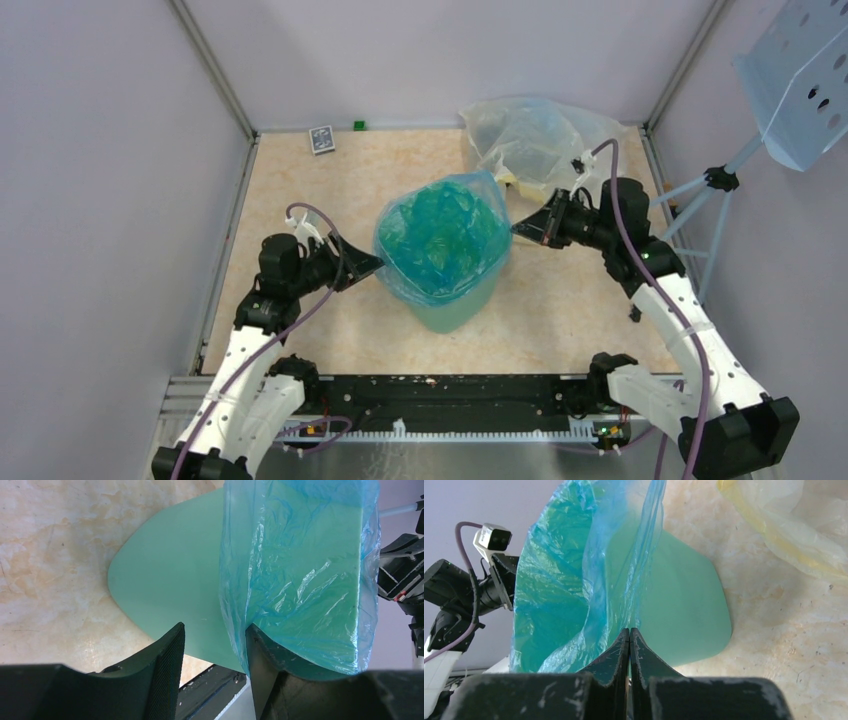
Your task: Put the trash bags into the trash bin
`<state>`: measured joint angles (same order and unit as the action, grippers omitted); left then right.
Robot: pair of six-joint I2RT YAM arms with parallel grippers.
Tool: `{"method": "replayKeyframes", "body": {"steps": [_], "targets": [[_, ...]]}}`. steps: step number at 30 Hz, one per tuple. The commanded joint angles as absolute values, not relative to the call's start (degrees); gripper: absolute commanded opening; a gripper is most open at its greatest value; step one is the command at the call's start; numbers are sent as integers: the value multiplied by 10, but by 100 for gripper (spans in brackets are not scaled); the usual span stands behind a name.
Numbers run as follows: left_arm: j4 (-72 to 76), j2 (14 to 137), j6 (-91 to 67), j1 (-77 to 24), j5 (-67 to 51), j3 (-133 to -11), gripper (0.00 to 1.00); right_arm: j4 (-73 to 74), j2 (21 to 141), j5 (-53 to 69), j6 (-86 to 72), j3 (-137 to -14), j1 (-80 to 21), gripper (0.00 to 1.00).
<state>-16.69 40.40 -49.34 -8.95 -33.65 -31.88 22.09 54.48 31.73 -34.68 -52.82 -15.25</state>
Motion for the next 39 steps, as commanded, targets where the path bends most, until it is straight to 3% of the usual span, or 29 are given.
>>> {"method": "replayKeyframes", "body": {"steps": [1,12,17,22,24,39], "targets": [[-141,408,-485,-89,-351,-333,53,206,537,340,-347,-515,-153,0],[-119,427,-489,-89,-373,-320,53,89,521,424,-427,-380,-153,0],[-103,430,-497,-89,-379,-312,53,116,517,401,-406,-370,-153,0],[-110,420,-497,-89,-375,-319,54,157,459,341,-368,-397,-153,29],[-121,414,-497,-89,-370,-326,54,146,430,335,-370,-396,-153,35],[-161,402,-491,-89,-373,-348,55,96,423,377,-397,-397,-153,46]]}}
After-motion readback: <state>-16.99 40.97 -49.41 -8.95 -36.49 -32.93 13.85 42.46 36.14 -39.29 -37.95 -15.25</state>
